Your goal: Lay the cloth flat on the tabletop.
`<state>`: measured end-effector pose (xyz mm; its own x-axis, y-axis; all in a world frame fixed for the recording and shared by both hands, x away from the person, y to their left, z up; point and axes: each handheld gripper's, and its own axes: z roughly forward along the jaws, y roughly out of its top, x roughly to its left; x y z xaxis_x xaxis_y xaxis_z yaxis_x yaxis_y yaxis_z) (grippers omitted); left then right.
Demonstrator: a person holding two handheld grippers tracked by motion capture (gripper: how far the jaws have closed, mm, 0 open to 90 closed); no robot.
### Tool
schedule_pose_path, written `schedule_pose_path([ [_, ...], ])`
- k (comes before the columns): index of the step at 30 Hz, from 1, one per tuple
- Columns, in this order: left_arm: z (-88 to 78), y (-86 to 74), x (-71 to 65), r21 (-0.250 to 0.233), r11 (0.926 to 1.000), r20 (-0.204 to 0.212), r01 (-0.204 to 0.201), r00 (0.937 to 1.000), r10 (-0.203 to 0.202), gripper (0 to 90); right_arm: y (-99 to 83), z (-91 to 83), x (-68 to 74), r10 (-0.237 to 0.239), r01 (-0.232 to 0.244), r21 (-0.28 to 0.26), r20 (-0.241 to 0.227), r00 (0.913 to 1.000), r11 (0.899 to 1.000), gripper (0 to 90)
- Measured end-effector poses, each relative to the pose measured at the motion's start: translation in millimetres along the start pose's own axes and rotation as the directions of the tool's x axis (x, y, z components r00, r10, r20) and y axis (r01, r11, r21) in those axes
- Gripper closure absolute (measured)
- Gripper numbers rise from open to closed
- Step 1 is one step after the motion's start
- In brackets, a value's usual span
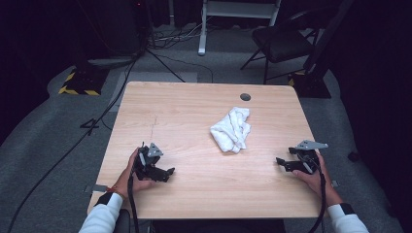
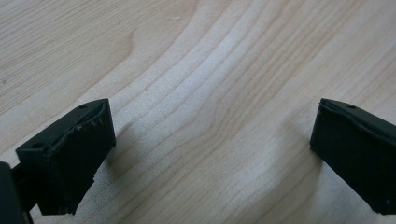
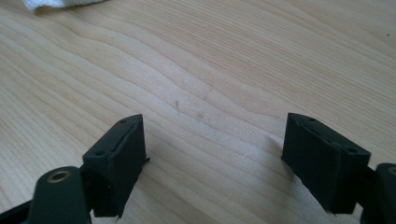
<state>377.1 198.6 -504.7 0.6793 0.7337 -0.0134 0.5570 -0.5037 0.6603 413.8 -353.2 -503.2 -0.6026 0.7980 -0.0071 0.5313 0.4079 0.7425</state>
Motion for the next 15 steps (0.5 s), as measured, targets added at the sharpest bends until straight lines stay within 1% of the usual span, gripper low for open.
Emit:
schedule_pose_path([
  [1, -0.2, -0.8, 1.1, -0.004, 1.0000, 0.011, -0.008, 0.9999, 0.008, 0.3, 0.0, 0.0, 0.0, 0.000, 0.000, 0.000, 0.000, 1.0000, 1.000, 21.7],
  [3, -2.9, -3.1, 4.7, 0.001, 0.9992, 0.034, -0.039, 0.9987, 0.039, 0.3, 0.0, 0.0, 0.0, 0.000, 0.000, 0.000, 0.000, 1.0000, 1.000, 21.7],
  [4, -2.8, -3.7, 5.2, -0.004, 0.9993, 0.037, -0.037, 0.9987, 0.037, 0.3, 0.0, 0.0, 0.0, 0.000, 0.000, 0.000, 0.000, 1.0000, 1.000, 21.7],
  [10, -3.6, -4.0, 5.7, 0.000, 0.9995, 0.032, -0.033, 0.9989, 0.033, 0.3, 0.6, 0.3, -0.3, -0.002, 0.002, 0.002, -0.004, 1.0000, 1.000, 21.7],
  [14, -0.3, 0.7, 3.8, 0.006, 0.9989, 0.043, -0.047, 0.9980, 0.047, 0.4, 0.5, -0.5, 0.4, -0.003, 0.003, 0.007, 0.001, 1.0000, 1.000, 21.7],
  [15, -0.3, 1.4, 3.2, 0.009, 0.9989, 0.040, -0.046, 0.9982, 0.045, 0.4, 0.6, -0.7, 0.2, -0.004, 0.004, 0.009, -0.001, 1.0000, 1.000, 21.7],
])
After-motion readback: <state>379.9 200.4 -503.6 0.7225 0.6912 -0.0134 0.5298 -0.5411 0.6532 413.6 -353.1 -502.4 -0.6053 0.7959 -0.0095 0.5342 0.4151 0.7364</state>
